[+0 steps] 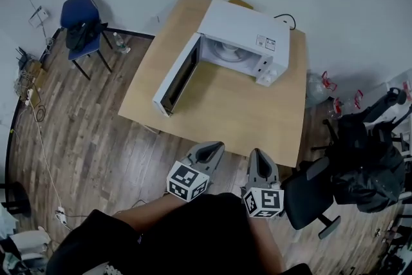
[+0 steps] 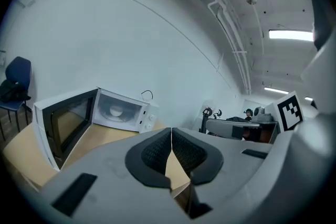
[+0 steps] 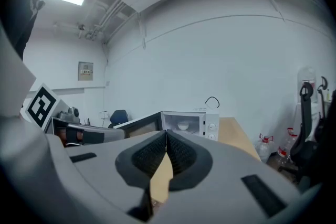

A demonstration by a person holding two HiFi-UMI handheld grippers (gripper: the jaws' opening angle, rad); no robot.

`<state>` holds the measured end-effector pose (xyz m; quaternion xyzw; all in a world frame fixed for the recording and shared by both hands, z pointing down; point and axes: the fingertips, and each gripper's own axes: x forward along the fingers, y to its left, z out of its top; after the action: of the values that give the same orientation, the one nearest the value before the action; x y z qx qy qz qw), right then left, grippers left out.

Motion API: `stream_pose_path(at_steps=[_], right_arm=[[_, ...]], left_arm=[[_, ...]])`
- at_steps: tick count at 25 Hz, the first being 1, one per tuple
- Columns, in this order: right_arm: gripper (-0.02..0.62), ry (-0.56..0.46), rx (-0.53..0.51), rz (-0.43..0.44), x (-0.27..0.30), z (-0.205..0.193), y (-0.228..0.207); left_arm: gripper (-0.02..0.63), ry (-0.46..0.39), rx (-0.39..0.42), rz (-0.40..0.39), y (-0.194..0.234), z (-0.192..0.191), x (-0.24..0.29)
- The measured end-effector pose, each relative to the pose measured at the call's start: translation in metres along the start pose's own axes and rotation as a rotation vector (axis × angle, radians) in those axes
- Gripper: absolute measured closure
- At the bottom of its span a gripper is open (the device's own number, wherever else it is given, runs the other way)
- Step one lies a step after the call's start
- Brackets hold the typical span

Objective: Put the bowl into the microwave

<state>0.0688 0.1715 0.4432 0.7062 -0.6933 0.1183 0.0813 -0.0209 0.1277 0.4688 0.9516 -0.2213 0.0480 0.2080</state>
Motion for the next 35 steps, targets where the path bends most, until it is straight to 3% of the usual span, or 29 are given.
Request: stream_pose_path(at_steps=[4,8,12,20,26,35], right_arm=[[0.534,-0.029,-0.042,0.050,-0.037,0.007,0.020],[0.534,-0.059,-0.050,0.089,-0.083,0.002,0.034],[0.534,-0.072,-0.040,0.108,-0.127,-0.016,0.041],[0.534,-0.062,-0.025,0.103,-0.213,-0.054,0.046],[0.534,-0.080,-0.032,0.087,-0.248,-0.061,0.038],[0.534,-0.076,-0.053,0.075,-0.268,-0.065,0.027]], left_arm=[[0.589,-0.023,0.049,0.055,-0.037,0.004,-0.023],[0.589,-0.065,0.047,0.056,-0.085,-0.003,-0.050],[0.589,-0.069,0.112,0.087,-0.126,-0.022,-0.070],[0.589,-0.042,0.144,0.157,-0.193,-0.073,-0.120],[0.589,-0.032,0.178,0.158,-0.227,-0.094,-0.132],[0.589,-0.105,0.233,0.220,-0.245,-0.081,-0.139]])
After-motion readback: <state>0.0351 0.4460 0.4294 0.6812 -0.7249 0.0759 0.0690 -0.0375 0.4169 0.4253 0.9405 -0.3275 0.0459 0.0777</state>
